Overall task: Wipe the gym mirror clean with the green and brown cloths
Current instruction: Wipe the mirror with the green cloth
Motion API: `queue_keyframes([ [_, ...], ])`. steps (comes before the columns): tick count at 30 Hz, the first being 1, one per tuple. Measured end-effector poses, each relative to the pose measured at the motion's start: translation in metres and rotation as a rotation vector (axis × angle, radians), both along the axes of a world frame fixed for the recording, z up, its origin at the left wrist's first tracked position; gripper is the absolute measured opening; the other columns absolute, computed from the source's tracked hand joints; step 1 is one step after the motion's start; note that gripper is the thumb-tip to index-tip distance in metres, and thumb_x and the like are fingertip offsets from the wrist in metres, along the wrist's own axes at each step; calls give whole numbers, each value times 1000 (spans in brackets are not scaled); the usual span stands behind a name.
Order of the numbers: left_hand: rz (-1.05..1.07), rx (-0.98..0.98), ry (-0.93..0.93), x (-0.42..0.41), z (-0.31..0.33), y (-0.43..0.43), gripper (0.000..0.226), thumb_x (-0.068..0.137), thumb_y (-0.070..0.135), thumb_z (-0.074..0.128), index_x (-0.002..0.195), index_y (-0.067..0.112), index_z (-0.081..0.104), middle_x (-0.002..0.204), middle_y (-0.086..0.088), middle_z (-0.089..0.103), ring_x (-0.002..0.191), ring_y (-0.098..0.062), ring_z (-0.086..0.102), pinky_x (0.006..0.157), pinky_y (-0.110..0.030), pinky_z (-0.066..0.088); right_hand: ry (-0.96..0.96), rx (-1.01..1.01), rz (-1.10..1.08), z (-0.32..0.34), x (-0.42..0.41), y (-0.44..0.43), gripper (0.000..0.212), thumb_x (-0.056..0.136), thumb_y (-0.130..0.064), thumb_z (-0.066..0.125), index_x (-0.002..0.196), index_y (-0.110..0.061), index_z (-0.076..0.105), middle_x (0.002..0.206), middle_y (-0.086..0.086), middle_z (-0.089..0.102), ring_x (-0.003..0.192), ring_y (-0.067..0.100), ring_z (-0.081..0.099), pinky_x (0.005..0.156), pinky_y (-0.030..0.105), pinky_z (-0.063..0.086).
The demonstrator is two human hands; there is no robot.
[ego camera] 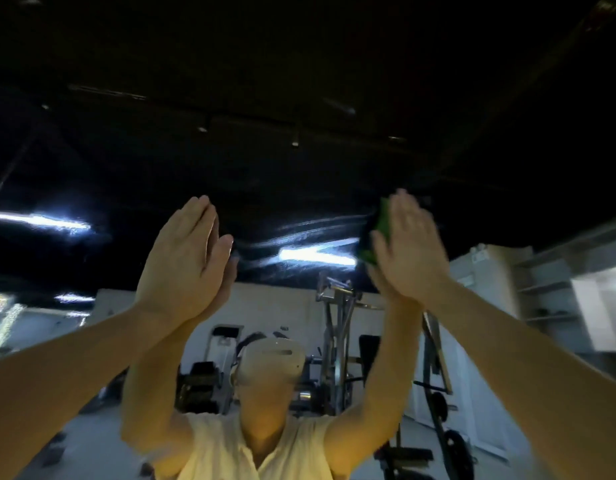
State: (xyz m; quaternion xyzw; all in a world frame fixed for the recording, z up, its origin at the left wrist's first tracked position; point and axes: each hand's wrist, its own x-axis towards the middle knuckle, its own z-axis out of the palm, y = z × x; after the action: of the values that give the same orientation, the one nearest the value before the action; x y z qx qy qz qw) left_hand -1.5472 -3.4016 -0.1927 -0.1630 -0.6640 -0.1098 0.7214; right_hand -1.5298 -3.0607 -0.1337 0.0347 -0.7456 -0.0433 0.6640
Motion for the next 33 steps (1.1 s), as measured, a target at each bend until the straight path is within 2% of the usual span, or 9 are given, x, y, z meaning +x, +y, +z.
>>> queue_keyframes([
  [3,84,-20,-11,-1,1,0,73,107,51,21,156,-1,34,165,-17,31,154,-28,27,125,-51,26,-20,-343,-30,13,0,44,74,106,-47,12,163,0,5,171,21,8,158,32,9,129,48,10],
  [7,80,-24,-24,-2,1,-3,74,106,53,23,157,1,33,164,-15,32,152,-28,31,125,-51,28,5,-562,4,36,-2,-22,71,106,-40,22,158,9,18,165,31,19,155,41,18,126,50,14],
  [14,-92,-61,-140,18,5,-19,69,102,48,27,160,12,33,169,0,24,157,-10,15,129,-41,17,-40,170,162,-48,1,-178,70,107,-46,12,162,-4,2,170,20,-6,158,32,-6,129,51,0],
  [18,-59,-125,-214,28,8,-28,72,99,50,27,160,11,30,170,-1,21,157,-10,13,129,-38,15,-149,523,158,-88,10,-131,72,107,-46,32,164,-15,2,172,7,-9,156,19,-15,127,42,-7],
  [21,-9,-105,-235,30,6,-21,67,105,46,32,162,11,23,172,-1,13,158,-11,6,128,-36,10,-56,134,192,-61,9,-35,76,100,-44,47,164,-21,13,172,1,8,157,16,6,128,43,13],
  [24,40,-54,-233,32,3,-10,71,106,50,33,163,9,18,173,-3,9,158,-14,3,128,-36,8,-24,-327,71,-27,8,51,75,103,-49,14,163,-3,13,170,19,15,156,33,18,126,52,21],
  [27,101,-56,-231,30,1,-2,85,99,62,23,163,7,14,172,-6,5,158,-16,-2,128,-37,4,-30,-584,53,-7,5,43,73,105,-42,11,159,7,14,166,30,18,155,40,19,125,53,17],
  [29,123,-48,-253,29,0,-1,81,104,59,26,164,9,7,173,-4,-2,157,-13,-8,128,-34,-1,40,-505,16,-5,2,0,73,104,-41,11,157,8,23,161,34,26,151,43,26,124,56,20],
  [33,126,-87,-258,26,1,-9,77,106,45,41,164,8,8,173,-5,-1,159,-16,-5,130,-40,6,27,-29,99,-27,4,-93,69,108,-44,13,162,-4,3,170,20,-3,159,34,-1,128,52,4],
])
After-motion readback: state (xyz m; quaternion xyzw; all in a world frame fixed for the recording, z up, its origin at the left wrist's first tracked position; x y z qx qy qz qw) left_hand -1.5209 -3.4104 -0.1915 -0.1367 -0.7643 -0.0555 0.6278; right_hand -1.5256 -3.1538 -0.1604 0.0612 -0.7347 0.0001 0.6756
